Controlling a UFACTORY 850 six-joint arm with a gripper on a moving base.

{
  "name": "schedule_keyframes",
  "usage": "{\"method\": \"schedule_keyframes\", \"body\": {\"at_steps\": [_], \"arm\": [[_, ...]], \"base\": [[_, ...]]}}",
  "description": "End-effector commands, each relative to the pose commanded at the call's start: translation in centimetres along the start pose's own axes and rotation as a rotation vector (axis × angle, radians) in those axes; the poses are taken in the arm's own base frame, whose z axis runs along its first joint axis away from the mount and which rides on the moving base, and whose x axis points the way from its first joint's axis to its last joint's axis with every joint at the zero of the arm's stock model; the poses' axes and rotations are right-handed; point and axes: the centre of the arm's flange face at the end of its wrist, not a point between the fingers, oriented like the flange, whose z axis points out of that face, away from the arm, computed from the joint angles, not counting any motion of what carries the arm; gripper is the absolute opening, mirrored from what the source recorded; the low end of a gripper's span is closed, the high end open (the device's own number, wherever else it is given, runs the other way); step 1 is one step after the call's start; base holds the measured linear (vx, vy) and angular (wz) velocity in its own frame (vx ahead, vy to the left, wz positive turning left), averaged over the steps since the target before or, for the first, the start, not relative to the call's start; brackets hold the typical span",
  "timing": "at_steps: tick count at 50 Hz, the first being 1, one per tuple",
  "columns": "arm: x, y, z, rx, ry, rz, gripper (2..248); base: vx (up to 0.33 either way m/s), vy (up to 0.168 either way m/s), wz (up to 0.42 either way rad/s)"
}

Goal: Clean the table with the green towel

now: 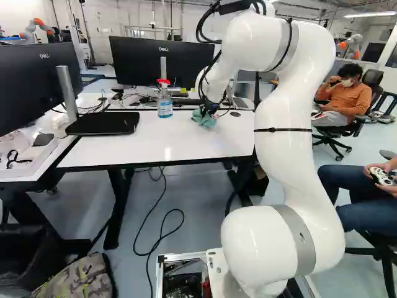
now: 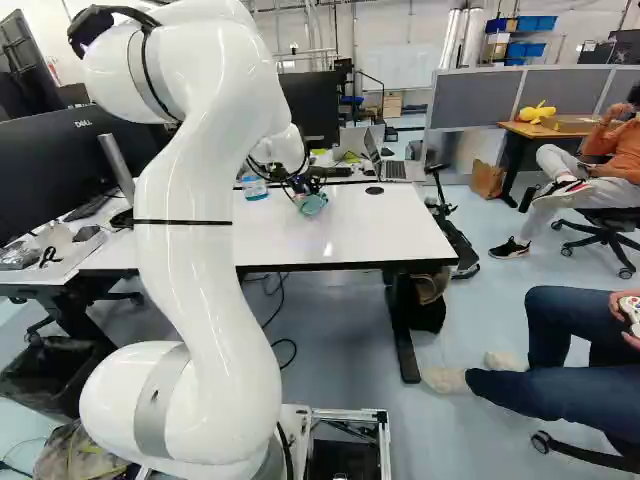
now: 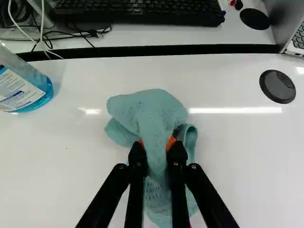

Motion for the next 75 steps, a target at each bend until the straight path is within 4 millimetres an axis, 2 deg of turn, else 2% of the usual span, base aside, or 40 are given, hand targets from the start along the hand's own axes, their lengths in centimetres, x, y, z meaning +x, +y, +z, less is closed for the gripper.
{"method": "schedule_keyframes", "body": {"at_steps": [43,75], "arm": [[0.3,-0.1,-5.6,0.000,-0.136,-0.001,56],[-1.5,-3.3,-12.3,0.029,-0.125,-0.047,56]], "base": [[0.000,0.000,0.000],[0.000,0.000,0.000]]}}
